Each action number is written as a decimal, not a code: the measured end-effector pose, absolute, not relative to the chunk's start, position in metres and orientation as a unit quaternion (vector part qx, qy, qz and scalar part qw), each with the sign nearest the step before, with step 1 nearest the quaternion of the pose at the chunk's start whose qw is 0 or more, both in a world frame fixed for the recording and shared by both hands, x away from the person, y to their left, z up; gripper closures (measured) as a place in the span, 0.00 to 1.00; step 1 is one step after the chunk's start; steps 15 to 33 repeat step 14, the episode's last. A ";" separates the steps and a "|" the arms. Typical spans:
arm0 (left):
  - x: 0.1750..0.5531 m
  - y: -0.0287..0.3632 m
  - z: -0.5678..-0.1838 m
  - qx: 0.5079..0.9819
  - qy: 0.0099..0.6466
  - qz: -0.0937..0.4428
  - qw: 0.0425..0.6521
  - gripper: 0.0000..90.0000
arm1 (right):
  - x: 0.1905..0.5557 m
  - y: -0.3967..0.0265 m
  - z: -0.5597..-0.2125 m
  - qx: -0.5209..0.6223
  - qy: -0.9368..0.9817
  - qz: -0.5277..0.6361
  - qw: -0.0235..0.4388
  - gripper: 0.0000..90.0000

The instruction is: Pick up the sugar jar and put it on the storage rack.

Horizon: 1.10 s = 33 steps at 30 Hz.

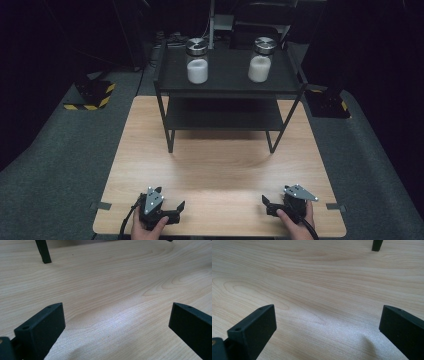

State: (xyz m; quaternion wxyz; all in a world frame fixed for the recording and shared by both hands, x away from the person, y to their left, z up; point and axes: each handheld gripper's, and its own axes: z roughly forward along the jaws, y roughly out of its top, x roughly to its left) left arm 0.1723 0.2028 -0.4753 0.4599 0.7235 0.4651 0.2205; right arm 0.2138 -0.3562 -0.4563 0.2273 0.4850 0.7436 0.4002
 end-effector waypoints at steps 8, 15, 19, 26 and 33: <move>0.183 0.200 -0.473 0.731 0.463 0.208 0.456 0.01 | 0.205 -0.357 -0.459 0.484 0.737 0.407 0.238 0.01; 0.187 0.194 -0.473 0.737 0.453 0.209 0.456 0.01 | 0.202 -0.359 -0.461 0.481 0.734 0.414 0.241 0.01; 0.187 0.194 -0.473 0.737 0.453 0.209 0.456 0.01 | 0.202 -0.359 -0.461 0.481 0.734 0.414 0.241 0.01; 0.187 0.194 -0.473 0.737 0.453 0.209 0.456 0.01 | 0.202 -0.359 -0.461 0.481 0.734 0.414 0.241 0.01; 0.187 0.194 -0.473 0.737 0.453 0.209 0.456 0.01 | 0.202 -0.359 -0.461 0.481 0.734 0.414 0.241 0.01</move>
